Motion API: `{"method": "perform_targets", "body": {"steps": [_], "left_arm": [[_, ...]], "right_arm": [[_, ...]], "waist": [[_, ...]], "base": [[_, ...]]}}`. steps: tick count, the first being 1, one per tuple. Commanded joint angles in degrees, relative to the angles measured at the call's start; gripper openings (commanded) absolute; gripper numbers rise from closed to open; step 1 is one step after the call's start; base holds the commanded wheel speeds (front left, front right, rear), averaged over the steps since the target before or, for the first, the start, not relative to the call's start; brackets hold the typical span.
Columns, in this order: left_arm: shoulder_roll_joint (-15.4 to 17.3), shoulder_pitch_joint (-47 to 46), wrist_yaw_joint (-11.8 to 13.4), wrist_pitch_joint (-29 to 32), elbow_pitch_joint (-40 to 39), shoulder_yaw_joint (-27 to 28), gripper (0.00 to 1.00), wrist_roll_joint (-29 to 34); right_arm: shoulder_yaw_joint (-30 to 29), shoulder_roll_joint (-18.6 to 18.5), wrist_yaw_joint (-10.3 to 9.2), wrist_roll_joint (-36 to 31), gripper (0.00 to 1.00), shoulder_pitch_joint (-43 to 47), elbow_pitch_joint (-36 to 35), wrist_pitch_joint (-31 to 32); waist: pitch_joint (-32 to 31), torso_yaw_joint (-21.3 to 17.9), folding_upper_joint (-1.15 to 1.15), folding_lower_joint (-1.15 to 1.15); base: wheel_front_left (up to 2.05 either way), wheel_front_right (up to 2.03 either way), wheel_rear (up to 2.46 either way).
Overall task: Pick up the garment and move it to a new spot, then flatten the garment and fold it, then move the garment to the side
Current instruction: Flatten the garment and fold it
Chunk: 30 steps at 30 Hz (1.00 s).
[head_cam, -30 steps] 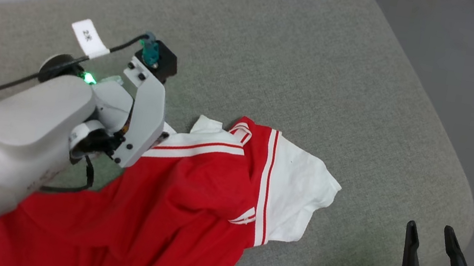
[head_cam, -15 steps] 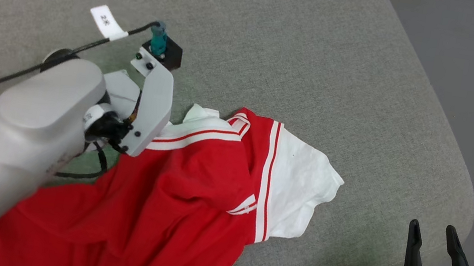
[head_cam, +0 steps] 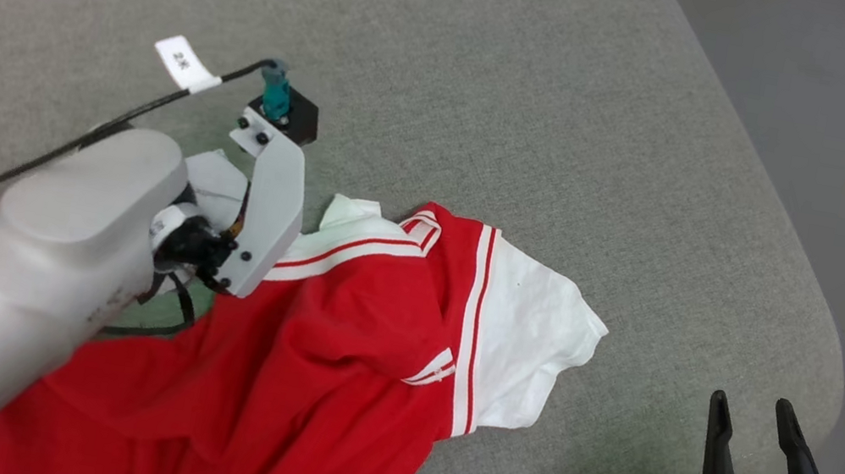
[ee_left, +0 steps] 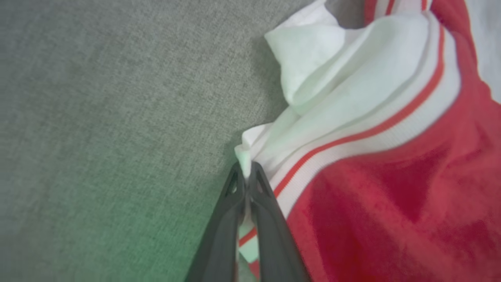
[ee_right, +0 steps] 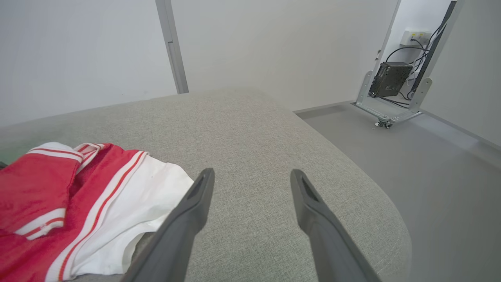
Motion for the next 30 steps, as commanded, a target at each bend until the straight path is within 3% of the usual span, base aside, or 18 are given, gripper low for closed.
{"method": "perform_targets", "body": {"steps": [1,13,30], "left_arm": [[1.3,1.1,0.2,-0.4,1.5,-0.6,0.00,0.7],[1.8,-1.9,1.4,-4.9,4.0,1.0,0.00,2.0],[5.9,-0.4,5.6,-10.3,6.5,2.2,0.00,3.1]], "right_arm": [[0.3,0.1,-0.06,-0.6,1.00,-0.6,0.2,-0.1],[-1.1,0.1,-0.06,-3.4,1.00,-0.1,0.4,0.0],[-3.6,0.1,-0.06,-8.2,1.00,1.0,-0.1,0.0]], "waist": [[-0.9,0.3,0.00,0.00],[-3.6,6.2,0.00,0.00],[-7.1,20.1,0.00,0.00]], "base": [[0.00,0.00,0.00],[0.00,0.00,0.00],[0.00,0.00,0.00]]}}
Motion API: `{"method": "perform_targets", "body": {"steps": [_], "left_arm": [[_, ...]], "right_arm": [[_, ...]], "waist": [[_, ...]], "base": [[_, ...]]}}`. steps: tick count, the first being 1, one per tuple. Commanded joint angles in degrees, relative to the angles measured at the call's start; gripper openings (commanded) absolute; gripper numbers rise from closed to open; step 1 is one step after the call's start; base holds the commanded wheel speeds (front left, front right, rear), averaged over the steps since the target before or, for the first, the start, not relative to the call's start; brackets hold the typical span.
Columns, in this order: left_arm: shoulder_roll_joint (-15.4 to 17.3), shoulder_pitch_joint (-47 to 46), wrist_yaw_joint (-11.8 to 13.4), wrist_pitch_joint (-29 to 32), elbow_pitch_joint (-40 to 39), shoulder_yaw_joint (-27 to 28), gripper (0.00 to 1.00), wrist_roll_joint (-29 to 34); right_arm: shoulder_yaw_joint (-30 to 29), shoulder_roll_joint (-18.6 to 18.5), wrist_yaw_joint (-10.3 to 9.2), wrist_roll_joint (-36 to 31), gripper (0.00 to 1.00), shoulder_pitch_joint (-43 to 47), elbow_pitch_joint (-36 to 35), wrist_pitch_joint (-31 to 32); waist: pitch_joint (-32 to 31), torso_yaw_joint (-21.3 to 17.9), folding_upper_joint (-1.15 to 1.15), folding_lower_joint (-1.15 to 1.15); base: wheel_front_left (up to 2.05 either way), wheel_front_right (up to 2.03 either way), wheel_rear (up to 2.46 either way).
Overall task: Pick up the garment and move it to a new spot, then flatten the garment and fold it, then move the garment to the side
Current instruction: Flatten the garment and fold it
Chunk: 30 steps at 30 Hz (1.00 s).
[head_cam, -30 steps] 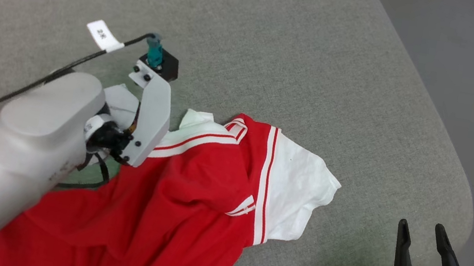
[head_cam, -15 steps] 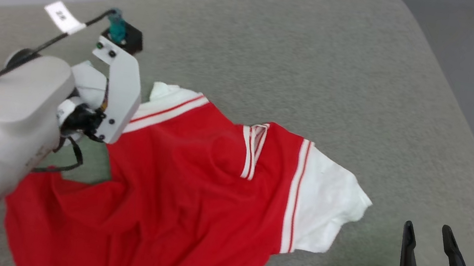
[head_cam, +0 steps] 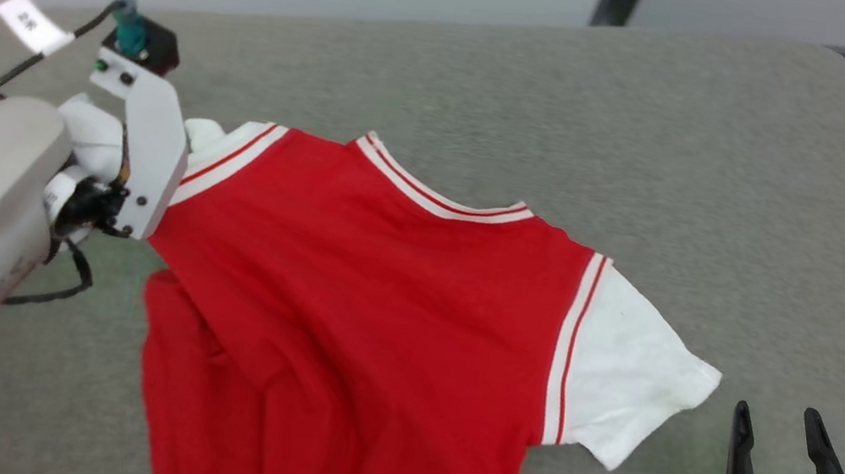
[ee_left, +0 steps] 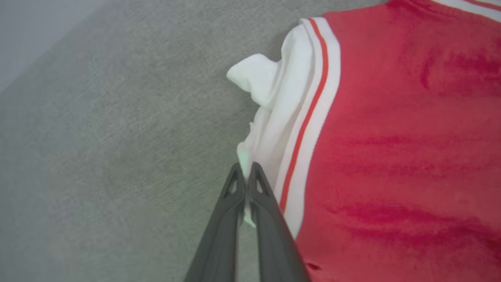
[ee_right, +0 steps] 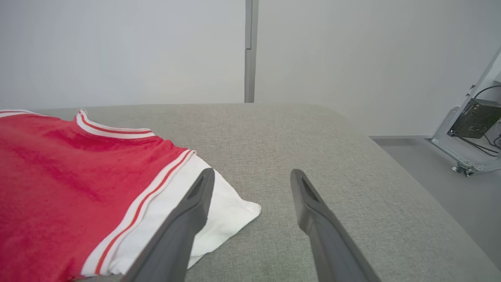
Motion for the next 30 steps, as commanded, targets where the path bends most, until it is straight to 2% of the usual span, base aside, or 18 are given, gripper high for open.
{"method": "perform_targets", "body": {"steps": [1,8,15,23,30], "left_arm": [[0.5,0.9,0.7,-0.4,0.2,0.2,0.00,-0.3],[2.1,3.8,3.2,-0.4,0.3,0.6,0.00,-1.2],[3.7,8.7,5.4,1.3,-0.6,0.6,0.00,-3.2],[4.6,14.8,8.6,3.1,-3.9,0.9,0.00,-6.2],[5.2,18.3,11.0,3.4,-6.6,1.1,0.00,-7.6]], "right_arm": [[-0.3,0.1,-0.06,-0.4,1.00,0.7,-0.1,0.0],[-1.0,0.1,-0.06,-1.8,1.00,1.0,0.1,0.0],[-1.2,0.1,-0.06,-2.7,1.00,1.2,0.3,0.0],[-1.0,0.1,-0.06,-3.1,1.00,1.5,0.6,0.0],[0.2,0.1,-0.06,-3.0,1.00,0.7,1.2,0.0]], "waist": [[-1.6,4.0,0.00,0.00],[-2.7,8.0,0.00,0.00],[-3.1,10.4,0.00,0.00],[-3.1,11.3,0.00,0.00],[-3.1,10.4,0.00,0.00]], "base": [[0.00,0.00,0.00],[0.00,0.00,0.00],[0.00,0.00,0.00],[0.00,0.00,0.00],[0.00,0.00,0.00]]}}
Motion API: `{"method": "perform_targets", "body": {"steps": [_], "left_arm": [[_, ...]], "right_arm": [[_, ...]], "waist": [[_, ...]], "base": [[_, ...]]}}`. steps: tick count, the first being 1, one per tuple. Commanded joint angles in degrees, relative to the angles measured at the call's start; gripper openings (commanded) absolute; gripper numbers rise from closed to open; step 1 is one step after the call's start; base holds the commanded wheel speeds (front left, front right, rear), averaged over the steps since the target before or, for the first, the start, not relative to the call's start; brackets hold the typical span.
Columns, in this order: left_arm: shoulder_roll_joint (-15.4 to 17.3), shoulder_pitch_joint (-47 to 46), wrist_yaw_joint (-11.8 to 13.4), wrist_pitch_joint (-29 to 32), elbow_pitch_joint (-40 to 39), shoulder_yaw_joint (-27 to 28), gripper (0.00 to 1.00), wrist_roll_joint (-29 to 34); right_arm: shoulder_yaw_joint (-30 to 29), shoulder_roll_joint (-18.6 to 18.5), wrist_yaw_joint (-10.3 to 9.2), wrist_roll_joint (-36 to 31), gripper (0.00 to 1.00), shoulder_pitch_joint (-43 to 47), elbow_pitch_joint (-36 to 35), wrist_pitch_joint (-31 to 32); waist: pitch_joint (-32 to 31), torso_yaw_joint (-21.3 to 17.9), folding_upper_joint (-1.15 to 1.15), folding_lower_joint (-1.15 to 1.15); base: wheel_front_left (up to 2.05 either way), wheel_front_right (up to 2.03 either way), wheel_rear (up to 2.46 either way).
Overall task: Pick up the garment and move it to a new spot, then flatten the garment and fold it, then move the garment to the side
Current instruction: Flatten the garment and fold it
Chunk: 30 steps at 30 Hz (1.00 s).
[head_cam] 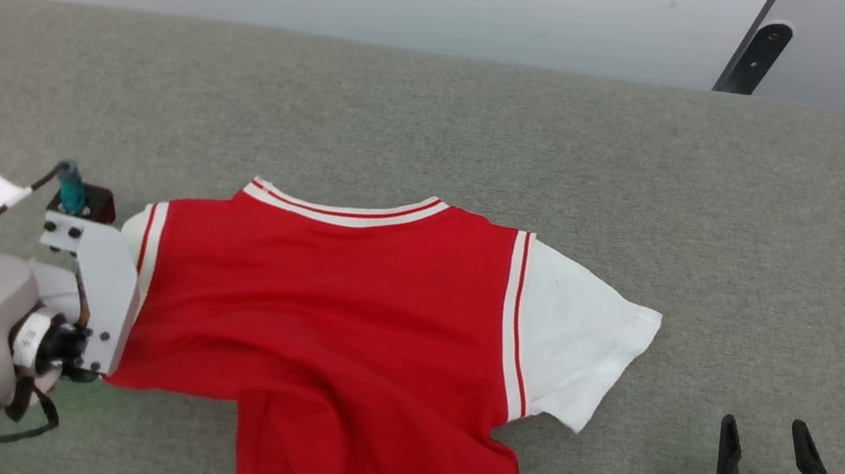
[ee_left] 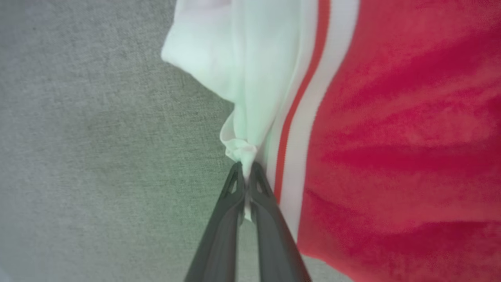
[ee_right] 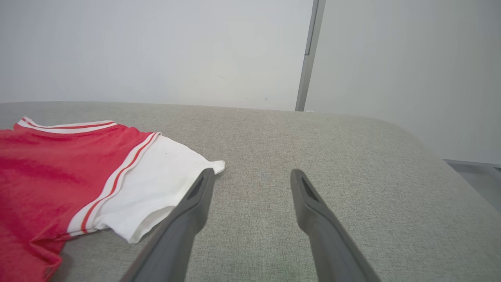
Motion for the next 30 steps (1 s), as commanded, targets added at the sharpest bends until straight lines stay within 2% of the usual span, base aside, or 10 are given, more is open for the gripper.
{"method": "perform_targets", "body": {"steps": [1,6,8,9,10,21,26,30], "left_arm": [[-0.1,2.5,0.6,0.3,-0.3,-0.3,0.00,-0.8],[0.9,5.0,1.2,0.1,-1.8,-0.2,0.00,-1.7],[1.3,5.7,0.7,-1.0,-2.8,0.0,0.49,-1.8],[1.5,5.9,0.2,-1.7,-3.4,0.3,0.86,-2.1],[1.8,6.2,-0.1,-2.3,-3.9,0.6,1.00,-2.3],[5.8,9.2,0.5,-11.2,-9.3,4.2,1.00,-3.3],[6.9,11.7,0.8,-18.6,-14.5,6.5,1.00,-3.8],[7.0,14.3,1.4,-28.0,-18.9,9.3,1.00,-3.6]], "right_arm": [[0.3,0.1,-0.06,-0.2,1.00,-0.2,0.3,-0.1],[0.9,0.1,-0.06,0.3,1.00,-0.1,1.4,-0.1],[1.2,0.1,-0.06,0.3,1.00,0.2,1.9,0.0],[1.3,0.1,-0.06,0.2,1.00,0.2,2.1,0.0],[1.5,0.1,-0.06,0.1,1.00,0.3,2.3,-0.1],[2.9,0.1,-0.06,-1.3,1.00,1.3,3.5,0.0],[3.9,0.1,-0.06,-0.9,1.00,1.5,3.3,0.0],[4.3,0.1,-0.06,-0.9,1.00,1.5,2.8,0.0]], "waist": [[0.0,-0.5,0.00,0.00],[-0.9,-1.7,0.00,0.00],[-1.6,-2.0,0.00,0.00],[-2.0,-2.2,0.00,0.00],[-2.4,-2.3,0.00,0.00],[-8.0,-2.1,0.00,0.00],[-9.3,-1.3,0.00,0.00],[-10.1,-0.4,0.00,0.00]], "base": [[0.00,0.00,0.00],[0.00,0.00,0.00],[0.00,0.00,0.00],[0.00,0.00,0.00],[0.00,0.00,0.00],[0.00,0.00,0.00],[0.00,0.00,0.00],[0.00,0.00,0.00]]}}
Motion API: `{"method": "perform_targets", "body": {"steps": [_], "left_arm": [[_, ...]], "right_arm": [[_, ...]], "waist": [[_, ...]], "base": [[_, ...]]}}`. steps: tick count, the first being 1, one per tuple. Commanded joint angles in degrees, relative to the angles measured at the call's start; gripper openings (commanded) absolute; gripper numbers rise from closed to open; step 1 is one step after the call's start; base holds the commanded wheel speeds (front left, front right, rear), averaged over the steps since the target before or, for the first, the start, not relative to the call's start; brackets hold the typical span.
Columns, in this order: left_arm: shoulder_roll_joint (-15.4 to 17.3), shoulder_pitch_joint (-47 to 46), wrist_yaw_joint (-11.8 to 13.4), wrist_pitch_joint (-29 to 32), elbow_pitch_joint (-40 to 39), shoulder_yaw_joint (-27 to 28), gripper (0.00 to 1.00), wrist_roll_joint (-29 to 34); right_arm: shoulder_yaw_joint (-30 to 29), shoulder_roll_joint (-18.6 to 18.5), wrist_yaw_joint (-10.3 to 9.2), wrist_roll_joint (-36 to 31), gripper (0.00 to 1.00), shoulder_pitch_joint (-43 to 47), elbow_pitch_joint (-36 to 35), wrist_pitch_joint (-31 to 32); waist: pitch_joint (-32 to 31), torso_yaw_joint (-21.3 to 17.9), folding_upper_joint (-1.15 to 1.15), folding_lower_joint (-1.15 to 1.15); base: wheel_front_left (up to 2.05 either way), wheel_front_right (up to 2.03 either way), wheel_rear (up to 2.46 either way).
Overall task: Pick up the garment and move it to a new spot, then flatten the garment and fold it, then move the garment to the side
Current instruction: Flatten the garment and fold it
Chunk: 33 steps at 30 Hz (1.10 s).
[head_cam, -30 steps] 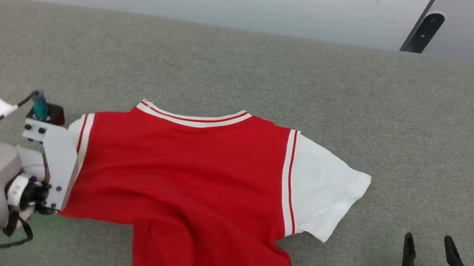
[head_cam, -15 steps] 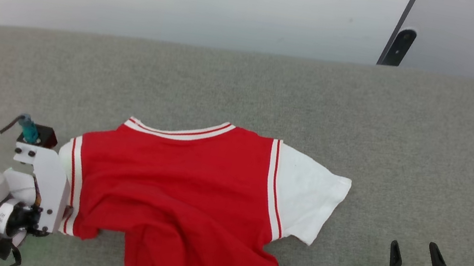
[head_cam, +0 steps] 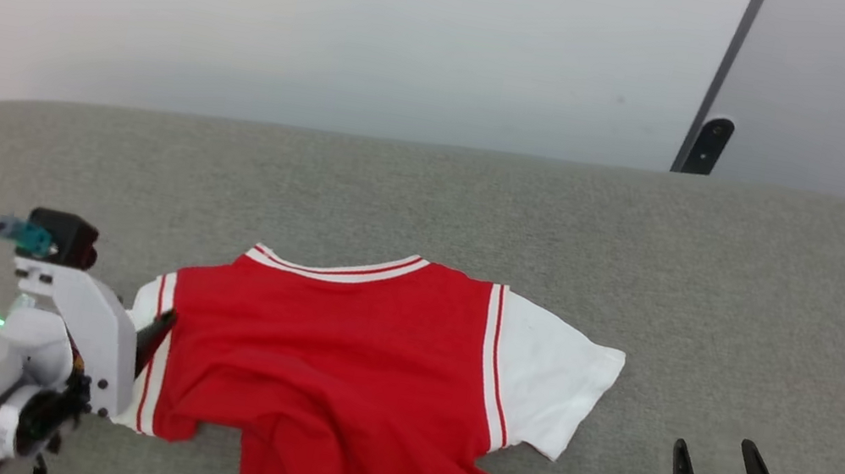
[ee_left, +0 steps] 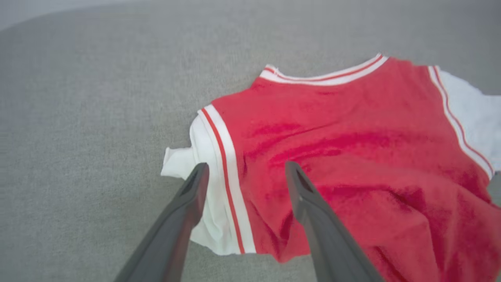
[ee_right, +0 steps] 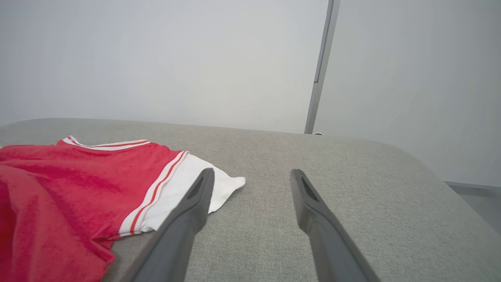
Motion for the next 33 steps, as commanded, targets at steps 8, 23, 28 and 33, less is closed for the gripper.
{"method": "perform_targets", "body": {"steps": [8,23,28,33], "left_arm": [[0.9,8.9,2.8,-18.9,-7.7,5.4,1.00,-0.2],[-8.0,30.1,2.7,-26.4,-21.7,30.4,1.00,18.2],[-9.4,32.1,-0.3,-26.4,-19.9,34.7,1.00,20.8],[-7.1,28.5,-3.6,-23.8,-16.2,35.6,1.00,19.2]], "right_arm": [[0.0,0.1,-0.06,0.4,1.00,1.7,-4.0,0.0],[-2.9,0.1,-0.06,-0.8,1.00,6.4,-11.2,0.0],[-2.5,0.1,-0.06,-1.0,1.00,6.3,-11.2,0.0],[-1.9,0.1,-0.06,-1.5,1.00,5.2,-11.0,0.0]], "waist": [[-1.6,2.3,0.00,0.00],[-2.3,6.9,0.00,0.00],[-1.5,6.3,0.00,0.00],[0.4,3.8,0.00,0.00]], "base": [[0.00,0.00,0.00],[0.00,0.00,0.00],[0.00,0.00,0.00],[0.00,0.00,0.00]]}}
